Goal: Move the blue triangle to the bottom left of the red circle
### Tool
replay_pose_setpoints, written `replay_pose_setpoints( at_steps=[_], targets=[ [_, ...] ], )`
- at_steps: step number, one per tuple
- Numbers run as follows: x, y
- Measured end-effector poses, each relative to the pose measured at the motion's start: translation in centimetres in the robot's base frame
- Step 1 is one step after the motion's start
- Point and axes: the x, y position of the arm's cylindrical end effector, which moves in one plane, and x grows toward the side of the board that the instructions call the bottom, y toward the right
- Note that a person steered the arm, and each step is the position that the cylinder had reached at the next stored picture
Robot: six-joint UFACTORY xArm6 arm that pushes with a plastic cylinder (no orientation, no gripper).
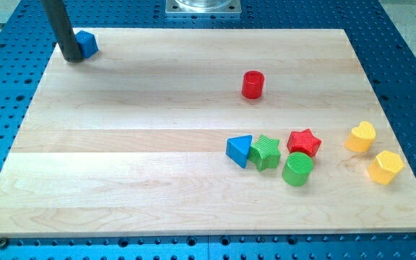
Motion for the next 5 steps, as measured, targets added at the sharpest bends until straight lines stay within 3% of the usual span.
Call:
replay_pose_setpoints(
  at_steps=[1, 2, 4, 5],
  targets=[
    [-0.1, 1.3],
    [4.5, 3.7],
    [23.2, 11.7],
    [30.1, 16.2]
  ],
)
